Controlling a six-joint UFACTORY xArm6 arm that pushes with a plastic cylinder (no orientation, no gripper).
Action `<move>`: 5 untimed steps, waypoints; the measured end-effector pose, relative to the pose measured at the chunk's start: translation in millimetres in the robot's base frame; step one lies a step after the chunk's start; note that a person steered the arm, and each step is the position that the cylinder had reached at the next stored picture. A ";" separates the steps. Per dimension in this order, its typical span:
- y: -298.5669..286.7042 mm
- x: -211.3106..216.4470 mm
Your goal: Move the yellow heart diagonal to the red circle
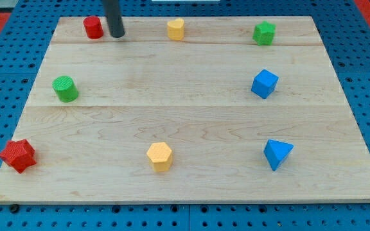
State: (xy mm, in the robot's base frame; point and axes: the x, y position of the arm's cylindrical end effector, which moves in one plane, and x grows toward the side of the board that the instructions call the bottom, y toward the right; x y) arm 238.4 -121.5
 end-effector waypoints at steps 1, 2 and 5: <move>45.3 -25.3; 67.4 -46.1; 161.1 -45.1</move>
State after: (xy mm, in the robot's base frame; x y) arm 193.3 39.6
